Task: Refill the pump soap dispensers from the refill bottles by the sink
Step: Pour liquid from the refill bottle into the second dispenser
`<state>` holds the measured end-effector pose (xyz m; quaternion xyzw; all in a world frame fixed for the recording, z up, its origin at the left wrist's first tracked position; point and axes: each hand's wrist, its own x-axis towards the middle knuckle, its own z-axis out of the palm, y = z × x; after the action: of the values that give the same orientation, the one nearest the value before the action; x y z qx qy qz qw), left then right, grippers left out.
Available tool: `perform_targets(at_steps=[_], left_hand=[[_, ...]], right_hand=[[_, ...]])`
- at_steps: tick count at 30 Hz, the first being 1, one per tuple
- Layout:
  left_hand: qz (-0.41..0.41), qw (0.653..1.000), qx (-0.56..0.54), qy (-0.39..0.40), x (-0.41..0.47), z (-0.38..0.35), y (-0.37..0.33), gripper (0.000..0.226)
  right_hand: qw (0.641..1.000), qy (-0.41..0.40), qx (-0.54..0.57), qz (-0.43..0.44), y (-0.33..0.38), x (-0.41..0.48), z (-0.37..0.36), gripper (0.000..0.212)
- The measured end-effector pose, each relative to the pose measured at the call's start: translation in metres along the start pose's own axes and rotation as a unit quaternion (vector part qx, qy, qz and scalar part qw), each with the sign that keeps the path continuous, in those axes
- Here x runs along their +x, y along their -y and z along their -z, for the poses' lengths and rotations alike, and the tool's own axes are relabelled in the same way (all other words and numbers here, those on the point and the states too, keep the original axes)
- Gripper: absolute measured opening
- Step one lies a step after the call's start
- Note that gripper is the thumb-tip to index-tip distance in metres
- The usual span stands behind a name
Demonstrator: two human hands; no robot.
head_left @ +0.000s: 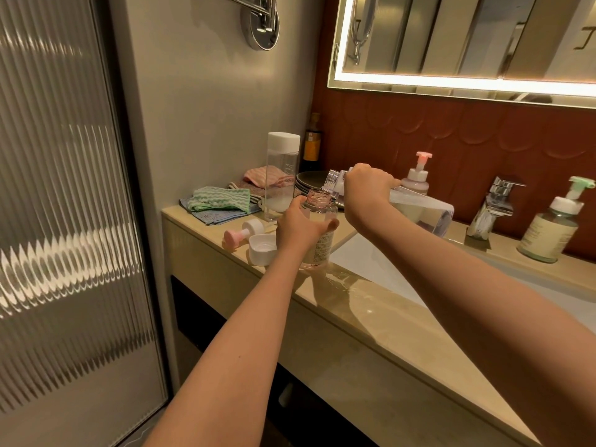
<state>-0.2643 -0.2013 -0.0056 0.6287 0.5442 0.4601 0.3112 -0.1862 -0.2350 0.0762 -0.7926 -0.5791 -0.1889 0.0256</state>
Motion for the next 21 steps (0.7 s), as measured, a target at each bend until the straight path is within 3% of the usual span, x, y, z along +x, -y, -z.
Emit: perform_targets(at_steps=[21], left_hand=[[0.002,1.000,0.001,0.000,0.0001,-0.0001,0.0000,0.084]], right_hand=[[0.999,-0.007,-0.034,0.011,0.0010,-0.0017,0.0023,0.051]])
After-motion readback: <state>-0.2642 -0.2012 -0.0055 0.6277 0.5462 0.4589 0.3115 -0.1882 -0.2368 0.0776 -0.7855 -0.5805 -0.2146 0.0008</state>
